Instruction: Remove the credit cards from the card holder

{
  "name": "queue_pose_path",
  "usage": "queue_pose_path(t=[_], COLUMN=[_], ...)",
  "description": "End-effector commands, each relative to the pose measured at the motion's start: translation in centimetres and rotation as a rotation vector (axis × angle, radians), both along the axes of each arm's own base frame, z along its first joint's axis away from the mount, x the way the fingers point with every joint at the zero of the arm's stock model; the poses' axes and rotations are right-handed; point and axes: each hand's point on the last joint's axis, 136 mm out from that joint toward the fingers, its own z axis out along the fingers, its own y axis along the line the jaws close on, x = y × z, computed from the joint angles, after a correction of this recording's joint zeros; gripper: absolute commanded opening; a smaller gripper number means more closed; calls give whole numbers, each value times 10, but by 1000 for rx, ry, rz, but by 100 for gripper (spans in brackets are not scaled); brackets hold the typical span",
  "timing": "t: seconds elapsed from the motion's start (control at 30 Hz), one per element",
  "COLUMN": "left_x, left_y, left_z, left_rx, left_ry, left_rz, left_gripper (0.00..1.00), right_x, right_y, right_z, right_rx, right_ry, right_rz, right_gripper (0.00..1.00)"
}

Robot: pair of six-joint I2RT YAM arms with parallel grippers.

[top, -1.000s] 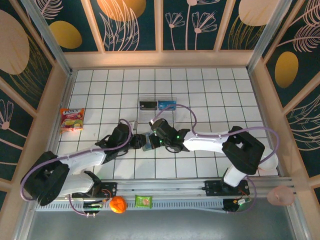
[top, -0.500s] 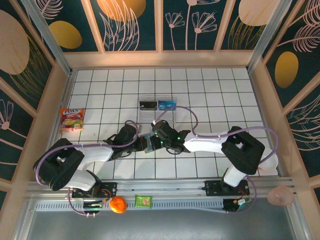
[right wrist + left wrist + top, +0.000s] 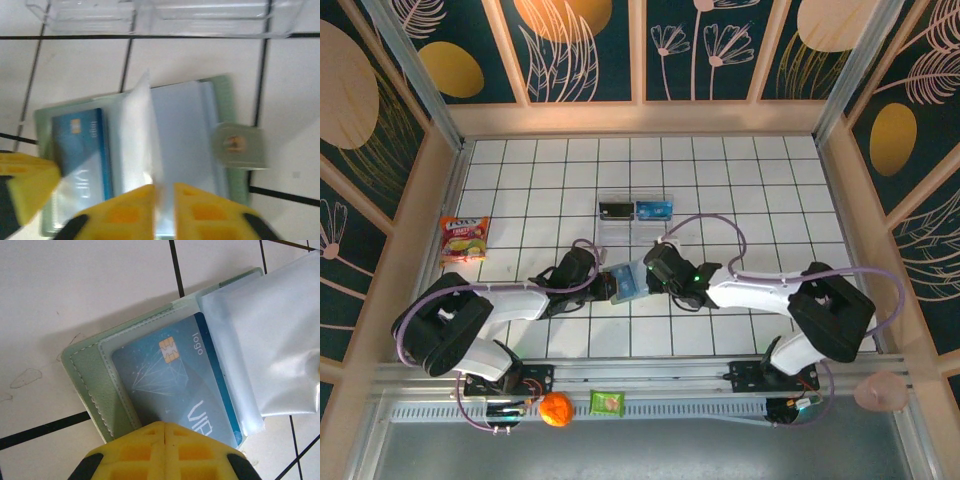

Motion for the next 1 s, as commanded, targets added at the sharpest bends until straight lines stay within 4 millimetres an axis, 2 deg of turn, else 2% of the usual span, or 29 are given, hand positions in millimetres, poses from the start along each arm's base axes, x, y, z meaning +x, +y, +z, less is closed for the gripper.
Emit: queue_pose_path(t=[0.0, 0.1, 0.2, 0.27, 0.37, 0.47, 0.57, 0.7, 0.83, 0.97], left_x=[-11, -8, -6, -6, -6, -4, -3, -8, -14, -7], left_y=[9, 5, 2, 1, -2, -7, -17, -42, -72, -97], left_z=[-16, -9, -5, -4, 0, 13, 27, 37, 33, 32], left_rx=[72, 61, 52, 49, 33, 1, -44, -93, -97, -96], left_ry=[49, 30, 19, 17, 15, 5, -3, 9, 37, 35], left_rz=[-26, -40, -50, -55, -59, -65, -84, -146, -221, -259], left_gripper=[0, 0, 0, 0, 0, 0, 0, 0, 0, 0], right_x=[6, 9, 5, -2, 1, 7, 13, 20, 22, 18], right_y=[-23, -20, 6, 29, 41, 35, 19, -6, -28, -41], right_z=[19, 48, 68, 72, 68, 61, 57, 63, 69, 71], right_rx=[-19, -2, 50, 108, 110, 102, 105, 118, 115, 123], right_ry=[-70, -135, -147, -114, -85, -78, -74, -98, -114, -119], right_rz=[-81, -42, 92, 203, 213, 172, 111, 38, -15, -33], right_gripper=[30, 34, 35, 33, 27, 26, 25, 26, 25, 26])
